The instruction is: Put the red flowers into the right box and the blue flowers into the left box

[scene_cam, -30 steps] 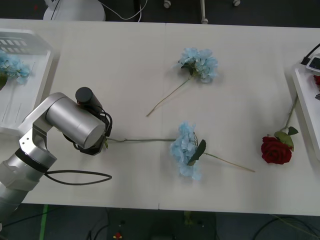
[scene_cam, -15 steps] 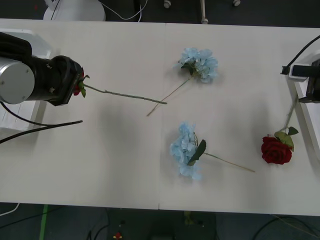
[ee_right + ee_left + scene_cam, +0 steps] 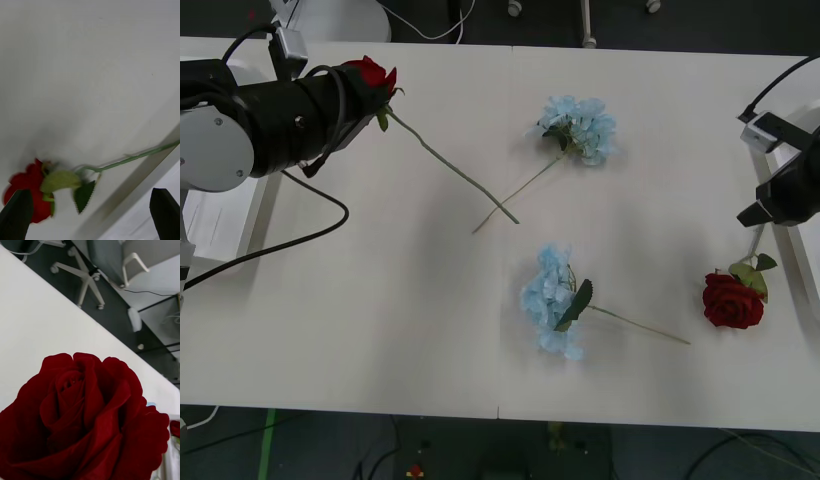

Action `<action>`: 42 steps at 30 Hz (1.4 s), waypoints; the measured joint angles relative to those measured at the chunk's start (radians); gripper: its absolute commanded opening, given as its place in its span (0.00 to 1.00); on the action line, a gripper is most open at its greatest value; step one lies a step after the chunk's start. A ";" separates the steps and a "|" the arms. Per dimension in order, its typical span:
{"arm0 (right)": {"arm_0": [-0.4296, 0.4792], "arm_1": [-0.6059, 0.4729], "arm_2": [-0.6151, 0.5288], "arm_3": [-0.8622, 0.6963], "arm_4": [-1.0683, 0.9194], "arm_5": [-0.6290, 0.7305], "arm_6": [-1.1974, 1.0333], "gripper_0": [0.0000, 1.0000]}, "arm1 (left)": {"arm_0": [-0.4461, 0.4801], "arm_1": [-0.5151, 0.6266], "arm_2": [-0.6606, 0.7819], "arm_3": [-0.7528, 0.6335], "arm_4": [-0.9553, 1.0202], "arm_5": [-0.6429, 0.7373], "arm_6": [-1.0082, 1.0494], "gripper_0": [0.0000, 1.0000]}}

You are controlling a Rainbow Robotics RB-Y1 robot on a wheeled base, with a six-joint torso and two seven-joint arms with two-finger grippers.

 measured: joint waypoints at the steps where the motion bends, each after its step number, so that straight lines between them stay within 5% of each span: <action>1: -0.005 0.000 0.000 -0.008 -0.003 0.011 -0.175 0.89 | -0.007 -0.011 0.000 0.013 0.033 -0.016 -0.048 0.00; 7: -0.019 0.000 0.000 -0.021 -0.027 0.054 -1.102 0.89 | -0.033 -0.080 -0.005 0.034 0.129 -0.101 -0.349 0.00; 9: -0.019 0.000 0.000 -0.021 -0.035 0.067 -1.179 0.89 | -0.036 -0.101 -0.014 0.034 0.144 -0.147 -0.344 0.00; 21: -0.019 0.000 0.000 -0.033 -0.059 0.094 -0.967 0.89 | -0.061 -0.225 -0.131 0.091 0.188 -0.344 -0.341 0.00; 27: -0.019 -0.001 -0.013 -0.060 -0.012 0.049 -0.192 0.90 | -0.080 -0.262 -0.149 0.119 0.188 -0.344 -0.341 0.00; 42: -0.019 0.002 -0.075 -0.007 -0.634 0.024 0.043 0.90 | -0.087 -0.264 -0.190 0.127 0.197 -0.345 -0.341 0.00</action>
